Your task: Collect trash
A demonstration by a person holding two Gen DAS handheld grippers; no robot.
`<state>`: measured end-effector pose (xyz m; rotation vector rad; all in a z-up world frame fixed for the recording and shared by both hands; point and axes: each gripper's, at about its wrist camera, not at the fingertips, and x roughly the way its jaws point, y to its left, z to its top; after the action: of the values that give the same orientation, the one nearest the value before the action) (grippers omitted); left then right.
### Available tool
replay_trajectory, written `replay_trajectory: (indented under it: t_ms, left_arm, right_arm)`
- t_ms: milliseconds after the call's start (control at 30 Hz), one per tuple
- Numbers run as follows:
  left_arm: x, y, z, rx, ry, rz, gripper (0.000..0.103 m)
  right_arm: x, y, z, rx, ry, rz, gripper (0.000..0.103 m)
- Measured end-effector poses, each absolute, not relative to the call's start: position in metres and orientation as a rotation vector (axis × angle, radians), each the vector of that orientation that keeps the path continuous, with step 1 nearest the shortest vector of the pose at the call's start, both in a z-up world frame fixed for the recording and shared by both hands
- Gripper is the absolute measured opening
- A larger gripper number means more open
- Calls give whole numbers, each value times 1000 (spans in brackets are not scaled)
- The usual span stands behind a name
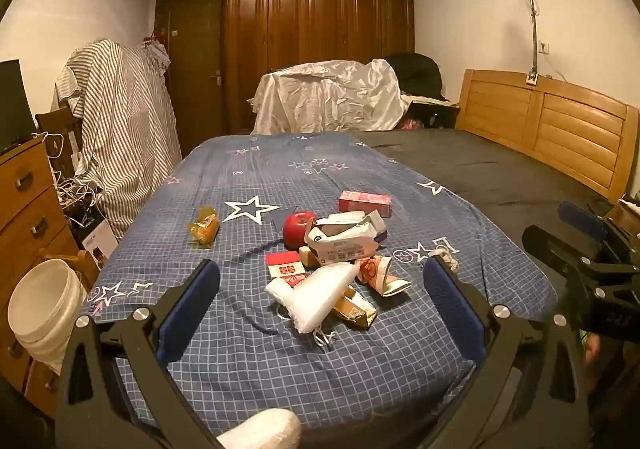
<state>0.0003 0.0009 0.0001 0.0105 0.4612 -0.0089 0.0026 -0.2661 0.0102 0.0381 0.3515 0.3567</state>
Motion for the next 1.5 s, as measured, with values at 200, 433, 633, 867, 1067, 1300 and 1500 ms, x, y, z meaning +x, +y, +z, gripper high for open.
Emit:
replay_trajectory:
  t_ms: [200, 433, 633, 867, 1067, 1300, 1500]
  left_arm:
    - [2, 4, 0, 10, 461, -8, 98]
    - [-2, 3, 2, 19, 459, -7, 98]
    - [1, 4, -1, 20, 465, -9, 98]
    - [3, 2, -5, 23, 475, -10, 98]
    - [3, 0, -5, 29, 476, -12, 98]
    - [3, 2, -6, 22, 481, -6, 98]
    - [3, 3, -6, 21, 481, -5, 98]
  right_arm:
    - [3, -265, 10, 35, 351, 358, 99]
    - [3, -263, 9, 41, 355, 363, 99]
    - [4, -261, 7, 38, 357, 362, 99]
    - [5, -262, 6, 36, 359, 364, 99]
    - [7, -259, 3, 35, 359, 370, 99]
    - [7, -260, 4, 37, 362, 371, 99]
    - [7, -258, 5, 36, 363, 372, 99]
